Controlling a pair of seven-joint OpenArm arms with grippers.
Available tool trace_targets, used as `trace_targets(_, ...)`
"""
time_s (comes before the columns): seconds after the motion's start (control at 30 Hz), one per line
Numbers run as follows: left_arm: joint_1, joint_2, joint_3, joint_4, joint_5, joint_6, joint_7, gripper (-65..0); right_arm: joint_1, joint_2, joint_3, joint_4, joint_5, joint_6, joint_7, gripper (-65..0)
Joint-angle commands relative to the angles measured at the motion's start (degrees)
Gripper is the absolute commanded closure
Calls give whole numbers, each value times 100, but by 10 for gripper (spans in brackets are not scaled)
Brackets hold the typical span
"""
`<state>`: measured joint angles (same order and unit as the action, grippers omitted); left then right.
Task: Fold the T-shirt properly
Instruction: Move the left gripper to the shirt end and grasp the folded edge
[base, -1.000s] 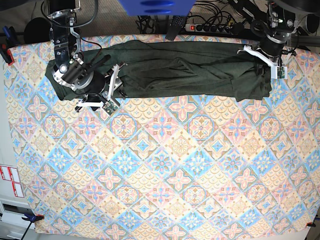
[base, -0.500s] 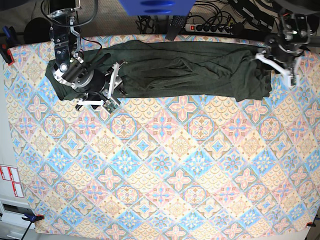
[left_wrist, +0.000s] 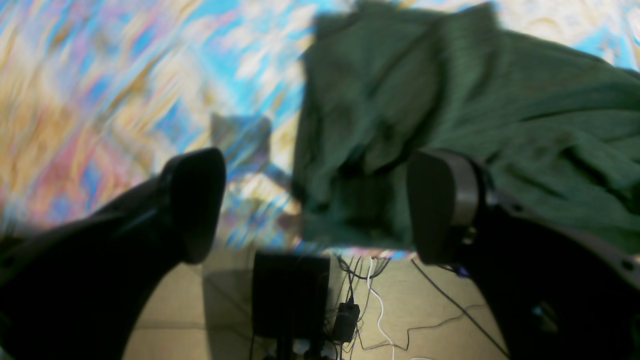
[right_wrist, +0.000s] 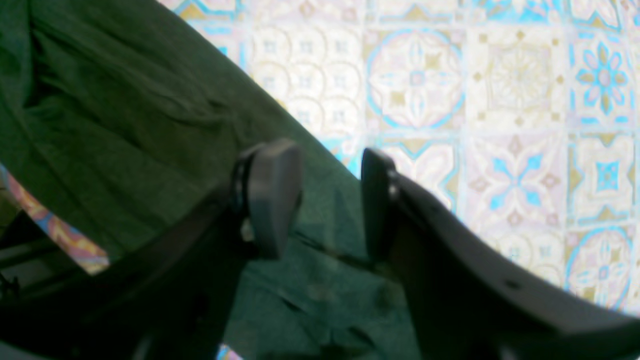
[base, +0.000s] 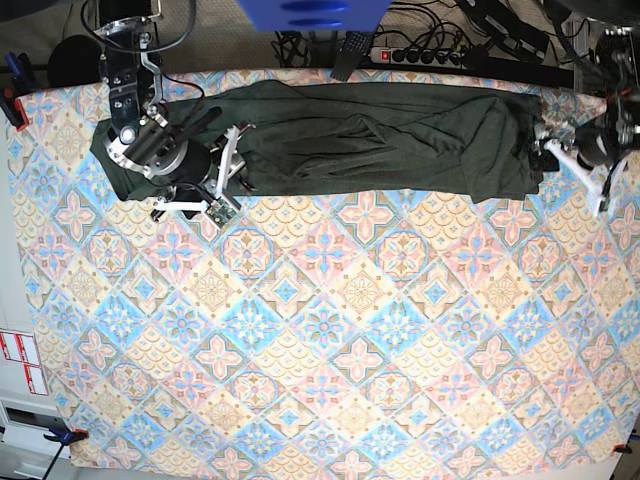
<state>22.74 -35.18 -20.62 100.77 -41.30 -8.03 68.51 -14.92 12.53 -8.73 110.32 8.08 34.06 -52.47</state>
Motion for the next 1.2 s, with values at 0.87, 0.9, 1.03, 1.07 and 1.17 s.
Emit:
trace_targets(0.87, -863, -232, 2005, -1818, -24, 16, -473, -586, 54, 26, 16, 119, 76, 0, 126, -236)
trace_targets(0.9, -863, -161, 2067, -1818, -33, 16, -473, -586, 54, 26, 16, 119, 76, 0, 117, -236)
trace_targets(1.03, -854, 94, 2128, -1818, -33, 16, -455, -584, 54, 26, 16, 119, 76, 0, 117, -236)
trace_targets(1.07, -846, 146, 2128, -1818, -50, 8, -455, -581, 54, 26, 16, 119, 76, 0, 117, -236)
trace_targets(1.17, -837, 287, 2128, -1809, -50, 8, -455, -500, 54, 26, 16, 119, 76, 0, 117, -236)
